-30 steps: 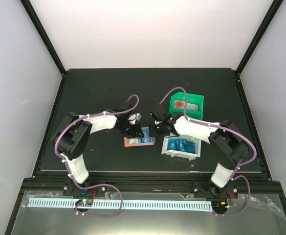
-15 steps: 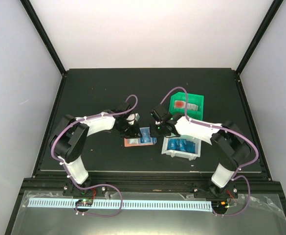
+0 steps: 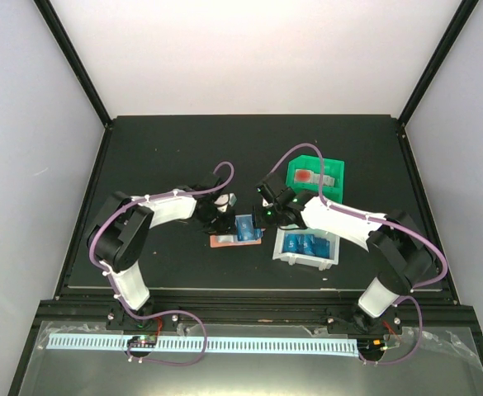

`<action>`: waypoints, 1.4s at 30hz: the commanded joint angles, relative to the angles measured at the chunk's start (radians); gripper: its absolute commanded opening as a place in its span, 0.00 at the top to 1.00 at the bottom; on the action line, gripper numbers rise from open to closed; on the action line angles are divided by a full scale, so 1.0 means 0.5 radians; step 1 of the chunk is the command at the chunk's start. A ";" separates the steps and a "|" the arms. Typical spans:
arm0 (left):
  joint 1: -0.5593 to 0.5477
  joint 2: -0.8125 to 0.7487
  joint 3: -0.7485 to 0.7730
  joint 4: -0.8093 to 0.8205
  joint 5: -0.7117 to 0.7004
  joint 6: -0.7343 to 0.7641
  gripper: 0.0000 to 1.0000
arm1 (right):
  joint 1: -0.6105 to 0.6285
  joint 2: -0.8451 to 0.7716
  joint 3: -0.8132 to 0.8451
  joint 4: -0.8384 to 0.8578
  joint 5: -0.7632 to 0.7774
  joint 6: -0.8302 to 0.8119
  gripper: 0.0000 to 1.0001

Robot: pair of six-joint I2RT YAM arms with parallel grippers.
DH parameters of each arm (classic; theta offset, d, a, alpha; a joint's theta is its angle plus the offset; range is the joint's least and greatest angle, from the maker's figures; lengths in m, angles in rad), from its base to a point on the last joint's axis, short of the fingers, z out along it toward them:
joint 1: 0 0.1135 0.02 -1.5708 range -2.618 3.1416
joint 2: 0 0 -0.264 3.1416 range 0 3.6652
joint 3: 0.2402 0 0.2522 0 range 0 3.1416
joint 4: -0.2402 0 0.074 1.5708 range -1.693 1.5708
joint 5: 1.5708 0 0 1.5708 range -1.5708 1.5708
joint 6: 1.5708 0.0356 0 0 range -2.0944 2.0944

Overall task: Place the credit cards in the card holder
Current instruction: Insert the credit card into the card holder, then turn over the card slot in the card holder.

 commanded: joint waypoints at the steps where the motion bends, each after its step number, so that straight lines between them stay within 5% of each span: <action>1: -0.016 0.048 -0.013 -0.017 -0.025 0.015 0.94 | 0.012 -0.009 -0.019 0.001 0.009 -0.022 0.99; 13: -0.022 0.097 -0.049 -0.048 -0.127 0.021 0.95 | 0.010 0.027 0.003 -0.102 0.173 0.014 0.99; 42: -0.023 0.052 -0.079 -0.075 -0.186 0.014 0.95 | 0.012 0.087 -0.027 0.102 -0.249 0.057 0.99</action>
